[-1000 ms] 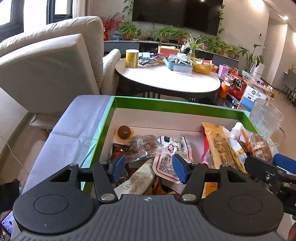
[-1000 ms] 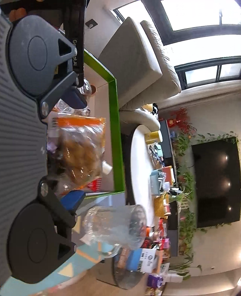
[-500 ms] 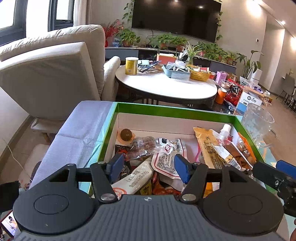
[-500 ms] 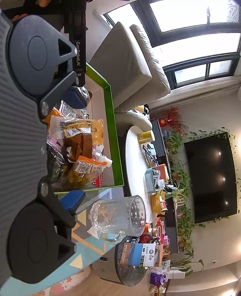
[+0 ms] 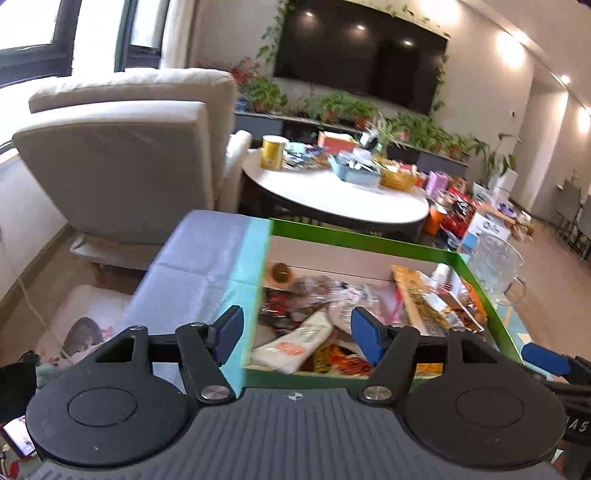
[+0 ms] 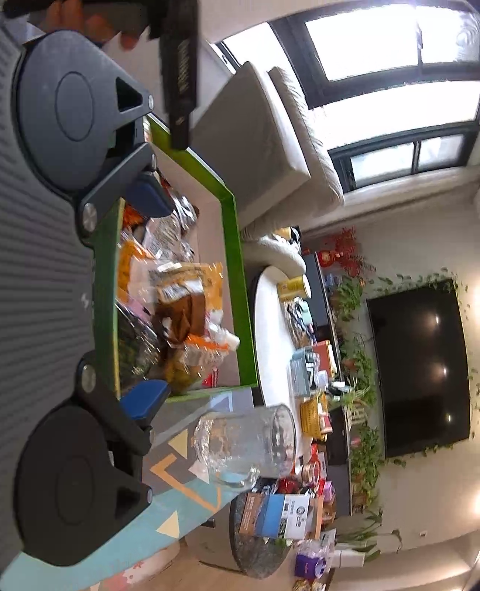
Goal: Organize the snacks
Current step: 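Grasp the clear packet on the table with the left gripper and lift it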
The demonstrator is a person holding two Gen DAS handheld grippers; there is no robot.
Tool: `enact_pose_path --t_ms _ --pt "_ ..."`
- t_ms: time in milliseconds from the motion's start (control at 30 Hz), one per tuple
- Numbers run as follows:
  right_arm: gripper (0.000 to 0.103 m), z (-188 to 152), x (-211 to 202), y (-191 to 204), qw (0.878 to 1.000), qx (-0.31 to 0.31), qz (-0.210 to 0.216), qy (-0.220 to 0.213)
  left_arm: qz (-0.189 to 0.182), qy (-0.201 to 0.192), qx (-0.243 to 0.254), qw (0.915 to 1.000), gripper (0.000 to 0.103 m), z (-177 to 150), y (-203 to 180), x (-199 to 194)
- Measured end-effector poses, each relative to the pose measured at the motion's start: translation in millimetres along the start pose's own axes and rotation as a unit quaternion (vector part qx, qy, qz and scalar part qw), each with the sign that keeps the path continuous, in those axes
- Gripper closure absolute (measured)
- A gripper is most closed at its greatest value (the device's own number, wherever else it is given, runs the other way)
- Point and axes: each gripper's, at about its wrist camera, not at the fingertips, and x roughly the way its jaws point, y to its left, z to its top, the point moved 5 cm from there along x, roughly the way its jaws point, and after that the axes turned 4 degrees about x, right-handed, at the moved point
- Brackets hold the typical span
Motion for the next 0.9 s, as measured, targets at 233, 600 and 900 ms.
enact_pose_path --t_ms 233,600,900 --pt "0.050 -20 0 22 0.998 -0.057 0.009 0.017 0.017 0.027 -0.001 0.9995 0.041 -36 26 -17" --pt "0.050 -47 -4 48 0.988 -0.148 0.015 0.045 -0.007 0.087 0.010 0.9961 0.041 -85 38 -8" --pt "0.050 -57 -2 52 0.985 -0.163 0.013 0.063 -0.048 0.080 0.097 0.9909 0.041 -88 12 2"
